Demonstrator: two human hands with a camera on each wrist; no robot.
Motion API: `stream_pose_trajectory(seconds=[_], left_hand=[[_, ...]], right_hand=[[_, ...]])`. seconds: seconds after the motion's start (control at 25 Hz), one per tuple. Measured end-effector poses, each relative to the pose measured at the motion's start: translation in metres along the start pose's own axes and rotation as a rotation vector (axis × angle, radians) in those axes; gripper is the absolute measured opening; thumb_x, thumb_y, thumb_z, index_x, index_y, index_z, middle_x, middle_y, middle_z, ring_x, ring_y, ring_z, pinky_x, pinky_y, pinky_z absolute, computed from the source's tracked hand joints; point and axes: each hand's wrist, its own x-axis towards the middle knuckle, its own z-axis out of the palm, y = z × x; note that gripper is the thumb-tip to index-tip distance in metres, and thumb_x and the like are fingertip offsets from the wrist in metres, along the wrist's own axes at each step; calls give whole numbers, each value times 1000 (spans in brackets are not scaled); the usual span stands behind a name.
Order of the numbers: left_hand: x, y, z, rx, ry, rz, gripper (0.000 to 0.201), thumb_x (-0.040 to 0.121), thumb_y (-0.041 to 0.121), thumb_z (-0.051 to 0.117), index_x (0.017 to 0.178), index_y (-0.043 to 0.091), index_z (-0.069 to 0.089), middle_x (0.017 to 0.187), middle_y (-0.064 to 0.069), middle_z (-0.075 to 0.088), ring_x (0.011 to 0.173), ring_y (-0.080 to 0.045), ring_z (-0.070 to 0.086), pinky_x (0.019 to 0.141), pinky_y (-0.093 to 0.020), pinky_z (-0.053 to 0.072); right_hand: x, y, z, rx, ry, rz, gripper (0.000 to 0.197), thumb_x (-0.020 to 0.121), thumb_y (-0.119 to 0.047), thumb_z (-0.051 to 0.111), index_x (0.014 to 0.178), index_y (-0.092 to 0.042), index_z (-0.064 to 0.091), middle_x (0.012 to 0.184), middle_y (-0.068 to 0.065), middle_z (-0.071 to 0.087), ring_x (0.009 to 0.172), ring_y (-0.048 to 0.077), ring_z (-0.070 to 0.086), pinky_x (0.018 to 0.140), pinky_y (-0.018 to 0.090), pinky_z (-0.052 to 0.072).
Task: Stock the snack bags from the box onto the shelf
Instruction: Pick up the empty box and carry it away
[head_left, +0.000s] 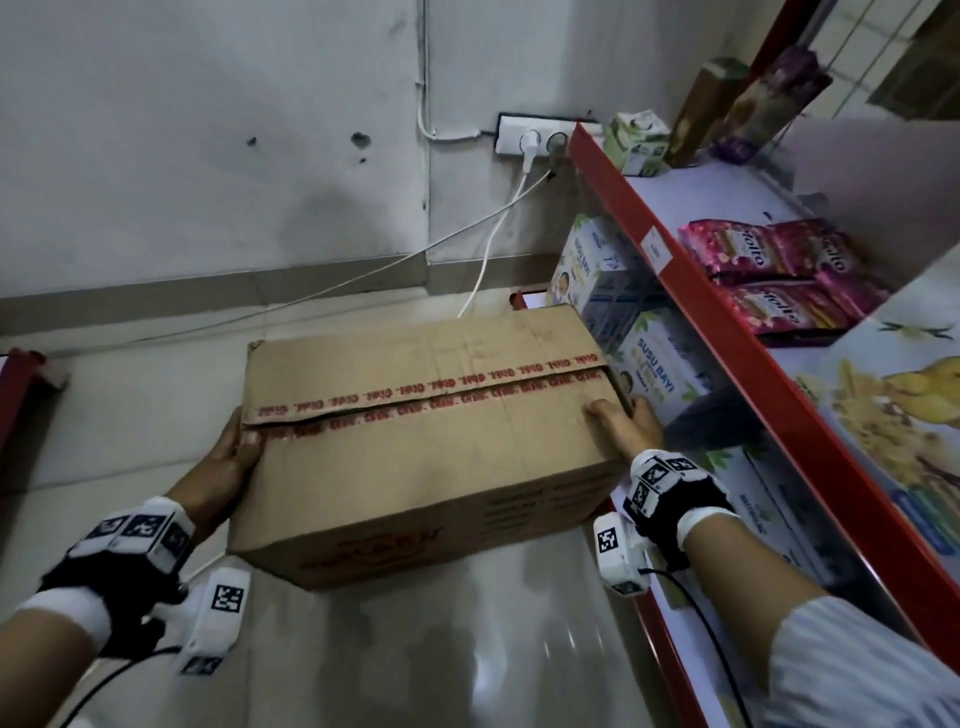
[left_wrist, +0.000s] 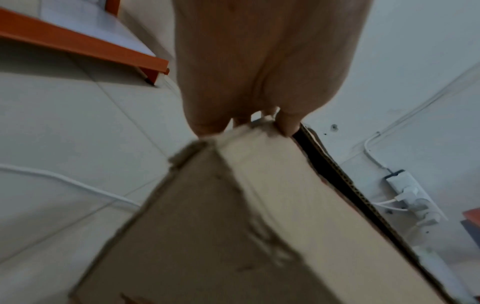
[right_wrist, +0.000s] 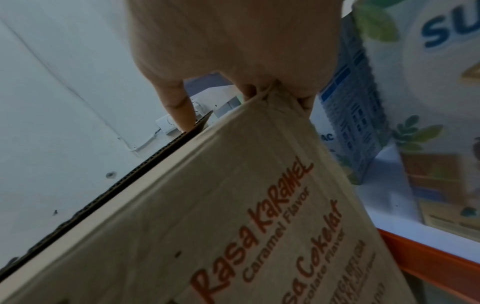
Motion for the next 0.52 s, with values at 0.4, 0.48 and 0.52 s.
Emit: stream_pose_trajectory(seconds=[0.4,0.48,0.52], left_hand=[[-41,-5,1,-61,-43,-89,45,100,27,28,145,31,26,138,-4,45,121,-27,48,96,-45,41],[-38,-14,-1,-78,-32,-72,45,100,27,29,145,31,27,139,-5,45,121,-28,48,96,-45,41],[-33,-17,-3,-82,-17,-57,45,101,26,29,145,30,27,140,-6,45,121,-28,48,97,-45,40]], right_hand=[[-20,8,-6,-175,148,52,63,88,-51,49,141,-18,38,138,23,42,126,41,39,107,49,32],[-20,9,-8,-171,126,57,63,88,-51,49,141,-20,38,140,21,40,127,40,38,107,49,32],[-18,9,-7,-148,112,51,62,87,-50,51,140,-21,39,140,20,40,127,39,38,107,48,32]])
